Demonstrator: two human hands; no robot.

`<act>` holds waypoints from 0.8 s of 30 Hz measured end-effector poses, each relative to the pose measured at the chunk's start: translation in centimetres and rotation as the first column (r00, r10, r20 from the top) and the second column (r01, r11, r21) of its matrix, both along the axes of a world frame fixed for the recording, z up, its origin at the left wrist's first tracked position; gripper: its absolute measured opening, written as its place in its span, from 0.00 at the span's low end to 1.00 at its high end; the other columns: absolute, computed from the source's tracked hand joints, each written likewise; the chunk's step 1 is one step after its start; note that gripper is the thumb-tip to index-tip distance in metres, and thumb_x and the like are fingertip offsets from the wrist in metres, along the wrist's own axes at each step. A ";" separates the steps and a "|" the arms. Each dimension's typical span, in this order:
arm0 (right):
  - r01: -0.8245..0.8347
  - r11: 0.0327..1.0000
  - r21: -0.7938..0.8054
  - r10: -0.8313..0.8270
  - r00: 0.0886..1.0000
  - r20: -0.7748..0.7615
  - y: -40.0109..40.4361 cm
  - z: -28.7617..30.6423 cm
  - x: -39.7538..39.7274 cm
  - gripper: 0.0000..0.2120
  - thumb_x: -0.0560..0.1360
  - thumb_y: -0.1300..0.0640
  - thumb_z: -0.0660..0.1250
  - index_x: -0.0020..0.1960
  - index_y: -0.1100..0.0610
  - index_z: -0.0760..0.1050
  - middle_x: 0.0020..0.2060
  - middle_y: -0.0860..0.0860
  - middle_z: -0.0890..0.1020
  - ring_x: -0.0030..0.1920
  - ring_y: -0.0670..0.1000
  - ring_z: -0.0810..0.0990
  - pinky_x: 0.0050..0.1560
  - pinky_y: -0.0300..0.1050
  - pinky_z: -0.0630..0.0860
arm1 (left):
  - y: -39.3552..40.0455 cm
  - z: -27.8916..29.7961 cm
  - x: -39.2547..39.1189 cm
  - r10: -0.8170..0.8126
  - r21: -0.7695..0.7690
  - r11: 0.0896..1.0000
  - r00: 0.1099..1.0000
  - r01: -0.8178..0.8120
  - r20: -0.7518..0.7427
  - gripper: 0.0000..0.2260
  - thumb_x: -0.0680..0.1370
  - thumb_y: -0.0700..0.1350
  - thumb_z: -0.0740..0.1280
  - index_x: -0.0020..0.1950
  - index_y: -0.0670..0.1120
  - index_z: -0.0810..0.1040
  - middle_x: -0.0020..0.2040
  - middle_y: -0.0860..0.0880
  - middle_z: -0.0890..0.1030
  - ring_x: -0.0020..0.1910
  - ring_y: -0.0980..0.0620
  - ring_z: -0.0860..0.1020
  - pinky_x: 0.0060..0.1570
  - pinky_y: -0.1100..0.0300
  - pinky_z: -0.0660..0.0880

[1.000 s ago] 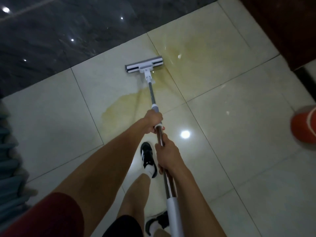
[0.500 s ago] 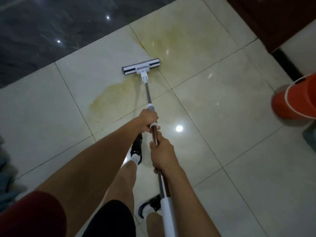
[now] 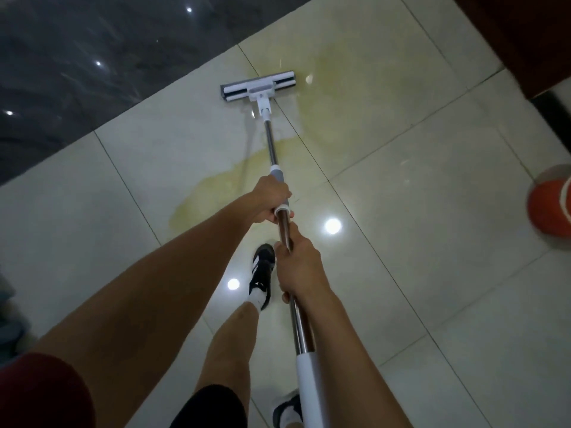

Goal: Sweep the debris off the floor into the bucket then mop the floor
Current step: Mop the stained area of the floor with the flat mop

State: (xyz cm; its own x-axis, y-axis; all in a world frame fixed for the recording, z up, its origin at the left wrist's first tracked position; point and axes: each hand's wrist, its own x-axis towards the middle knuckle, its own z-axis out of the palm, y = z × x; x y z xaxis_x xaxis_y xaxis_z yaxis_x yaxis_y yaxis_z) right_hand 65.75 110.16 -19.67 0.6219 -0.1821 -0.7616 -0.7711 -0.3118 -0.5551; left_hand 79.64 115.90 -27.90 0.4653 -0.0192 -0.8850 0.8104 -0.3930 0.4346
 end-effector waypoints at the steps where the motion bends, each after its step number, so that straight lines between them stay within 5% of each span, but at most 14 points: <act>1: -0.001 1.000 0.001 0.001 1.000 0.002 0.2 0.0 2.2 0.20 0.83 0.53 0.58 0.75 0.46 0.64 0.54 0.54 0.81 0.51 0.56 0.83 0.55 0.55 0.82 | 0.2 0.1 2.2 -0.007 0.000 1.000 1.000 0.007 -0.002 0.03 0.82 0.37 0.65 0.50 0.40 0.72 0.43 0.38 0.78 0.29 0.44 0.82 0.34 0.48 0.82; 3: -0.003 1.000 0.010 0.003 1.000 0.012 0.5 0.0 6.4 0.20 0.84 0.54 0.58 0.75 0.47 0.64 0.54 0.53 0.80 0.51 0.54 0.82 0.53 0.51 0.81 | 0.5 0.3 6.5 -0.017 -0.010 1.000 1.000 0.017 -0.013 0.02 0.82 0.37 0.64 0.52 0.38 0.72 0.42 0.39 0.78 0.29 0.44 0.82 0.37 0.47 0.82; 8: 0.030 0.999 0.038 -0.031 0.999 0.010 1.3 -0.9 17.2 0.18 0.84 0.53 0.57 0.73 0.46 0.66 0.47 0.53 0.80 0.36 0.51 0.79 0.28 0.41 0.74 | 1.3 0.5 17.3 -0.028 -0.043 0.999 1.000 0.027 -0.014 0.07 0.83 0.36 0.62 0.60 0.37 0.72 0.45 0.39 0.77 0.27 0.45 0.82 0.27 0.52 0.80; 18: 0.061 0.997 0.056 -0.062 0.998 0.021 0.9 -2.7 30.6 0.10 0.82 0.53 0.58 0.63 0.52 0.70 0.45 0.57 0.80 0.31 0.58 0.81 0.30 0.49 0.80 | 1.1 -0.8 30.4 -0.046 -0.069 0.997 0.999 0.046 0.014 0.05 0.84 0.39 0.62 0.58 0.39 0.69 0.48 0.40 0.75 0.35 0.45 0.80 0.33 0.48 0.80; 24: 0.063 0.997 0.053 -0.064 0.998 0.011 -0.8 -2.1 27.8 0.13 0.81 0.55 0.57 0.64 0.51 0.71 0.42 0.56 0.79 0.29 0.56 0.79 0.27 0.46 0.77 | -0.7 -0.1 27.7 -0.105 -0.036 0.994 0.994 0.106 0.020 0.10 0.84 0.39 0.61 0.64 0.38 0.68 0.47 0.39 0.76 0.34 0.45 0.80 0.25 0.52 0.81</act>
